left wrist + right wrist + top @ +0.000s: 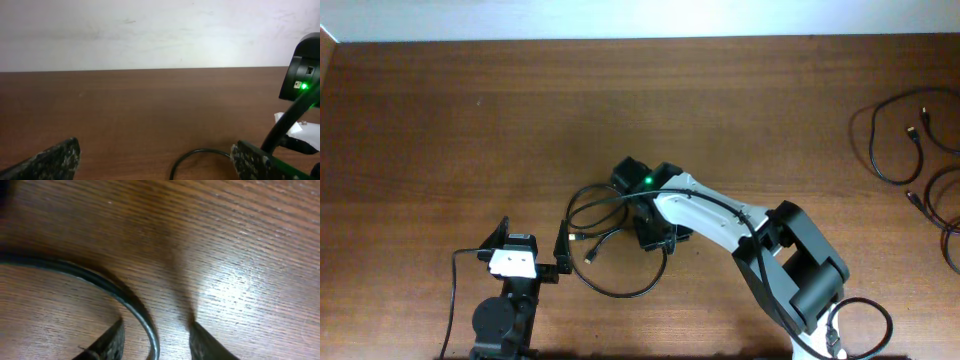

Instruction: Untangle cables

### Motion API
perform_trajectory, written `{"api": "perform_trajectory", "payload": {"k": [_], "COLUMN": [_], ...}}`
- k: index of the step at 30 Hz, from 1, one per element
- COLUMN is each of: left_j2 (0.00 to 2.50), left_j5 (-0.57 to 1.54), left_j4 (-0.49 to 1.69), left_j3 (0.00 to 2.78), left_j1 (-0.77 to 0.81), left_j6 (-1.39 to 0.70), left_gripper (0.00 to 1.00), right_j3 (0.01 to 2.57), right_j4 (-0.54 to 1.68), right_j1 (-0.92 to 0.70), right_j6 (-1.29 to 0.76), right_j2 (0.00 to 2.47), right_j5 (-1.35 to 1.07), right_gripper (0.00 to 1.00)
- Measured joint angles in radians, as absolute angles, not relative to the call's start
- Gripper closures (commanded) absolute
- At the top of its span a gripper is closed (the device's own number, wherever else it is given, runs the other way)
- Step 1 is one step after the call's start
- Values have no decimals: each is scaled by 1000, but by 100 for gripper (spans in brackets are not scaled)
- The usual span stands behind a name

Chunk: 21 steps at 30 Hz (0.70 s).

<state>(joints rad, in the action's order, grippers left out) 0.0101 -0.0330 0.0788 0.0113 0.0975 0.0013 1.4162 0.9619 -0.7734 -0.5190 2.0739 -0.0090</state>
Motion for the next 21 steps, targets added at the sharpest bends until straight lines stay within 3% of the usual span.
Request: {"api": "perform_trajectory", "payload": {"k": [11,13,21], "left_j2": [10,10,10], "left_j5": [-33,-33,-33], "left_j4": [79,79,79], "left_j3": [11,11,11], "left_j1": [97,97,97], "left_j6": [1,1,1], "left_gripper": [1,1,1], "right_j3": [1416,1416,1416], "right_j4": [956,957,956], "right_j1": [-783,-783,-775], "right_j6": [-551,-551,-550], "right_j2": [2074,2074,2074], "right_j5": [8,14,57], "right_gripper": [88,96,96]}}
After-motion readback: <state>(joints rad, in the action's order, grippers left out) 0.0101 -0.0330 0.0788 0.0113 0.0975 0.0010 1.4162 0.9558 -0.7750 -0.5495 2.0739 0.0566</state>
